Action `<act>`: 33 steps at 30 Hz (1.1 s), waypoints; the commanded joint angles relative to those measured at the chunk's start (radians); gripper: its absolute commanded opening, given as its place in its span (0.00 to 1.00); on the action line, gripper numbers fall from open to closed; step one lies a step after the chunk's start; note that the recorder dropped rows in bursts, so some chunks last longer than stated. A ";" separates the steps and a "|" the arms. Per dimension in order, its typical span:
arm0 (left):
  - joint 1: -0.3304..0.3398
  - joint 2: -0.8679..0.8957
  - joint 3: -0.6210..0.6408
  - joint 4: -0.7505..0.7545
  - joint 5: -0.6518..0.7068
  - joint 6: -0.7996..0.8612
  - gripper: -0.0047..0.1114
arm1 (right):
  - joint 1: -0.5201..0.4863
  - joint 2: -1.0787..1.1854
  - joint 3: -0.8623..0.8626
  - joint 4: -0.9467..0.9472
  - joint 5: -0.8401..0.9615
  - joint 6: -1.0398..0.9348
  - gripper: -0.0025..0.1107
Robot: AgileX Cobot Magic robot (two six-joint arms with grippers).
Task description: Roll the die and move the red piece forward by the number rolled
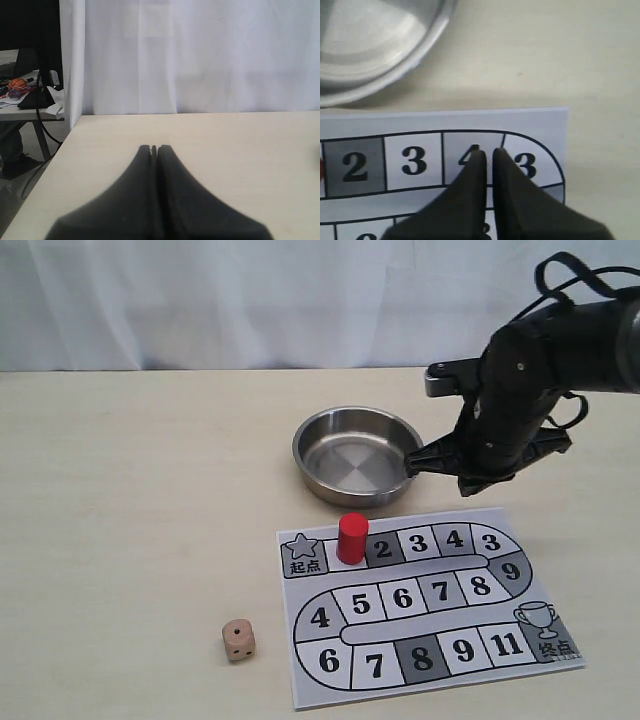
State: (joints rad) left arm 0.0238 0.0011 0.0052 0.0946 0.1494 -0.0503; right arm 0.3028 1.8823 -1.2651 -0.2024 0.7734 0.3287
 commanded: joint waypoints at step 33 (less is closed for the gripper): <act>0.000 -0.001 -0.005 -0.001 -0.008 -0.003 0.04 | -0.314 -0.285 0.073 0.213 0.024 -0.392 0.06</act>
State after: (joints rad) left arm 0.0238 0.0011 0.0052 0.0946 0.1494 -0.0503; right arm -0.0053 1.6949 -1.2165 0.0424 0.7959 -0.0617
